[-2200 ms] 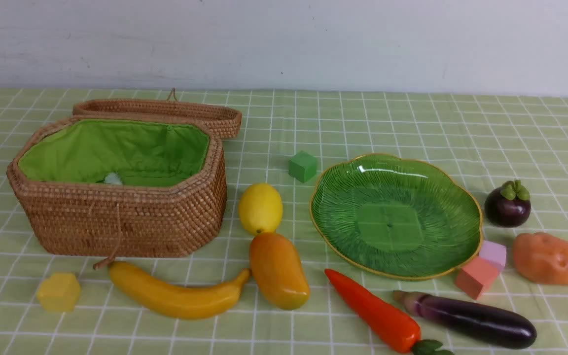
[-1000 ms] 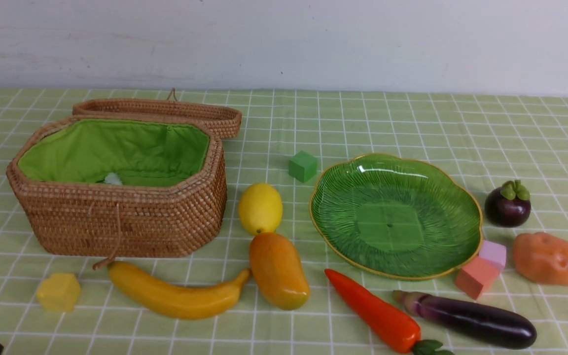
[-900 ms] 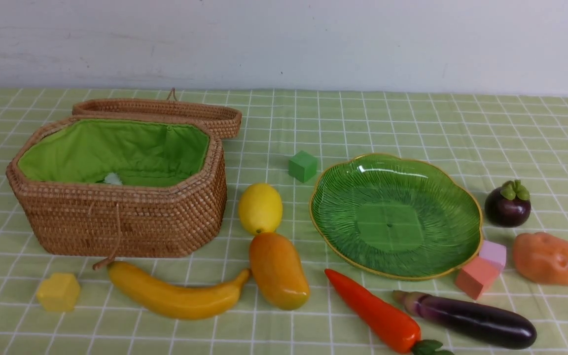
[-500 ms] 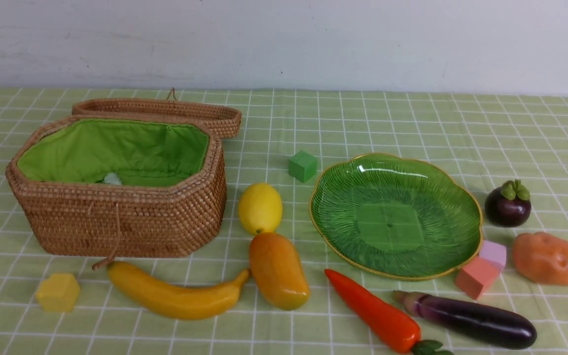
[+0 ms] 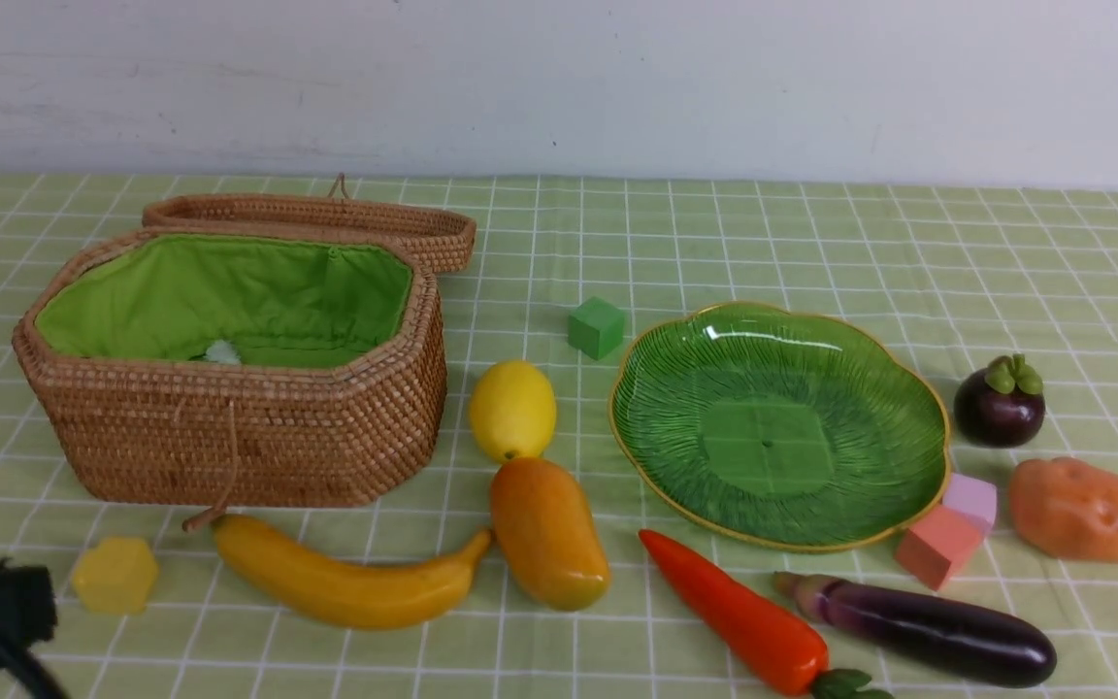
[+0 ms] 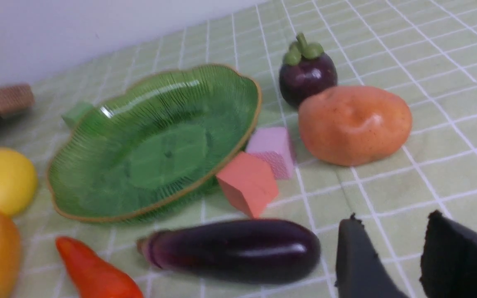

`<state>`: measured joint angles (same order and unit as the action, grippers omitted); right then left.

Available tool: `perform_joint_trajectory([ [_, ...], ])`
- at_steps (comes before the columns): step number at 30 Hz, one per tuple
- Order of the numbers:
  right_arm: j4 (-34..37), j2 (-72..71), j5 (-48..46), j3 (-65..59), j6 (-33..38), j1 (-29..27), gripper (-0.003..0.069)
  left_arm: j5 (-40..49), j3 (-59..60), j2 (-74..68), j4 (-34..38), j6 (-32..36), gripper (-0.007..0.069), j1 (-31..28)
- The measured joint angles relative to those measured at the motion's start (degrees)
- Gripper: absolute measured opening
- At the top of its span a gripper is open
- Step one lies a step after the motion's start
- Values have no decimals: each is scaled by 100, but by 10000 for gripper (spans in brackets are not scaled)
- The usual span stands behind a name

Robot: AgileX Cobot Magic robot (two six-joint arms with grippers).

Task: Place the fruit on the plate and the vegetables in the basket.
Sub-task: Use the left arm to grab a banana and put it into the right plate

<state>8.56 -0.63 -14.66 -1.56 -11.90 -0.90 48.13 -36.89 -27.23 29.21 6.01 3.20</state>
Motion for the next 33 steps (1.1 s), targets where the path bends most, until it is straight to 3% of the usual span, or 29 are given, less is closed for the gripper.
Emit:
perform_joint_trajectory([
  [7,1217,0,978,0,-251,0,240,300,-89,-318,267,639,-13,363],
  [11,1706,0,585,194,-428,29,206,496,-144,-384,246,851,-13,682],
  [14,1799,351,-647,1189,-165,288,122,832,-446,-681,88,899,-13,777],
  [18,1799,1380,-2627,2761,1001,723,15,1121,-925,-1206,54,1027,-13,797],
  [24,1794,2856,-4917,4886,2135,959,-14,1241,-1139,-1710,140,1214,-13,864],
  [28,1788,3348,-5605,5799,2650,1014,-13,1345,-1183,-1770,-53,1427,-13,1436],
  [33,1945,3443,-5660,6528,3195,1298,-11,1442,-1253,-1918,-787,1487,-13,2371],
])
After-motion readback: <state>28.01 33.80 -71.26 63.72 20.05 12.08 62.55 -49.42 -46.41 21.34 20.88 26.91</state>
